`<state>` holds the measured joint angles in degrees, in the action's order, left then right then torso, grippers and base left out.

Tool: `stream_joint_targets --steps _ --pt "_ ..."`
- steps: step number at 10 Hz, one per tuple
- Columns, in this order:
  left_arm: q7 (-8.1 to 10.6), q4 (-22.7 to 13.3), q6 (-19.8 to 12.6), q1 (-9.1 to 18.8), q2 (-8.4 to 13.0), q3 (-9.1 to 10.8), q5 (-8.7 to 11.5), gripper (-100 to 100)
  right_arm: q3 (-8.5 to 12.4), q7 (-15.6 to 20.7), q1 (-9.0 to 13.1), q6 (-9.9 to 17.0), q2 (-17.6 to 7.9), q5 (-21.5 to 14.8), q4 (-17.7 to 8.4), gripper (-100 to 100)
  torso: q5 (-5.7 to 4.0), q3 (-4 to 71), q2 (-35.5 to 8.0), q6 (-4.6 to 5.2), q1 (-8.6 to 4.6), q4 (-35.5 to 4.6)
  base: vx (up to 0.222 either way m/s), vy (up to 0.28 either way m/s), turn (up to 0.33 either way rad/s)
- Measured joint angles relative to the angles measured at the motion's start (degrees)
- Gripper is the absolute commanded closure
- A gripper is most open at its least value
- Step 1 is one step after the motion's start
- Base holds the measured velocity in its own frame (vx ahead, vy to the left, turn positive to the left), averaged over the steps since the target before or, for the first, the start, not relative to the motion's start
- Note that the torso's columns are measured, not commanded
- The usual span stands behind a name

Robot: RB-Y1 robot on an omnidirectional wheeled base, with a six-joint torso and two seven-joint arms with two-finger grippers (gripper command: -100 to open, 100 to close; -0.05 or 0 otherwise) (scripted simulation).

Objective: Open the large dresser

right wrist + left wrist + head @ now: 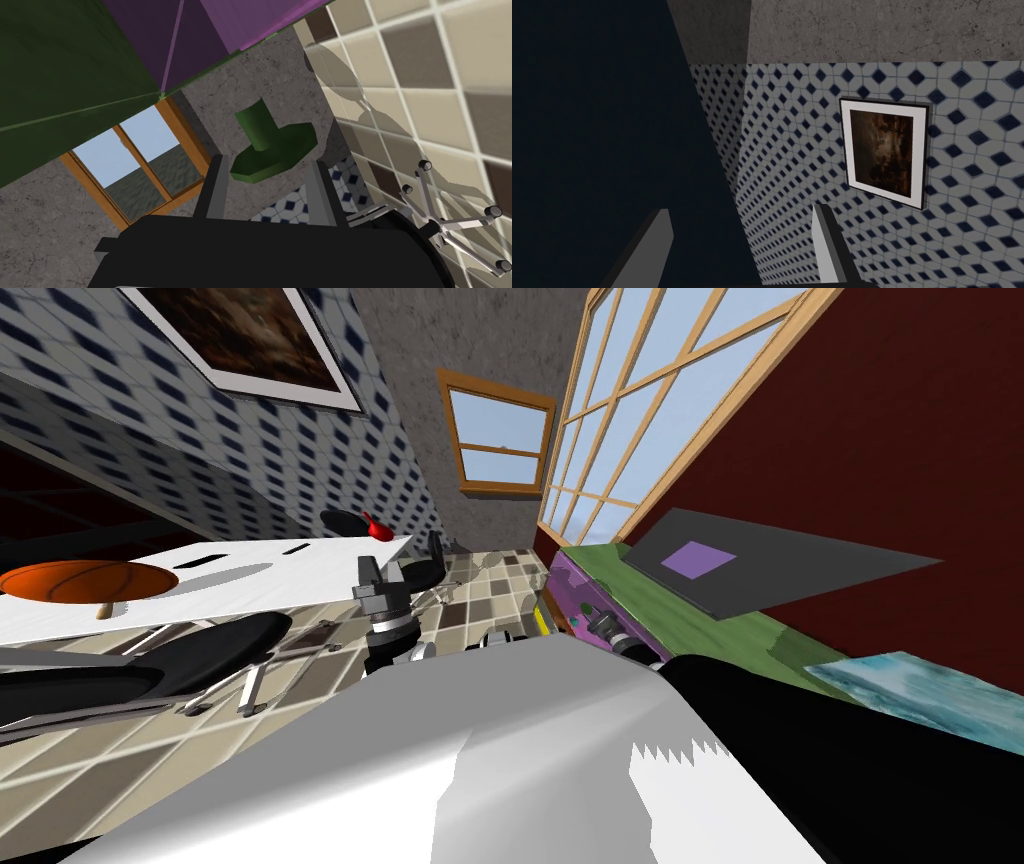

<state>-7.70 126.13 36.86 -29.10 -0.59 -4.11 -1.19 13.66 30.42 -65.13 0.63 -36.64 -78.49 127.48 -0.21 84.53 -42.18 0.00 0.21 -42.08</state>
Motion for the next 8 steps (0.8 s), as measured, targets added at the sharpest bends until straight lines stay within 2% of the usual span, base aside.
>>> stream_joint_targets --steps 1,3,5,6,8 --pt "0.0 0.0 0.0 0.0 0.0 0.0 0.0 0 -0.8 -0.1 -0.5 1.0 -1.0 0.1 0.6 100 0.03 0.0 -0.1 0.02 -0.09 0.0 0.002 0.202 -0.012" --pt "0.0 0.0 0.0 0.0 0.0 0.01 0.0 0 -0.9 -0.1 -1.0 0.4 -0.3 -0.2 1.0 100 0.17 0.0 -0.2 0.05 -0.62 -0.2 0.004 0.103 -0.013" --pt "0.0 0.0 0.0 0.0 0.0 0.0 0.0 0 -1.0 0.2 -1.3 0.0 0.8 -1.0 1.8 100 0.08 0.0 0.0 0.02 -0.16 -0.1 0.014 0.187 -0.028" --pt "0.0 0.0 0.0 0.0 0.0 0.0 0.0 0 -1.5 0.3 -1.7 0.5 0.5 -1.1 2.3 100 0.08 0.0 -0.1 -0.01 -0.15 -0.1 -0.009 0.206 0.0" --pt "0.0 0.0 0.0 0.0 0.0 0.0 0.0 0 -1.7 0.6 -2.3 -0.2 1.8 -1.9 3.0 100 0.12 0.0 -0.2 0.11 -0.29 -0.1 -0.009 0.152 -0.01"
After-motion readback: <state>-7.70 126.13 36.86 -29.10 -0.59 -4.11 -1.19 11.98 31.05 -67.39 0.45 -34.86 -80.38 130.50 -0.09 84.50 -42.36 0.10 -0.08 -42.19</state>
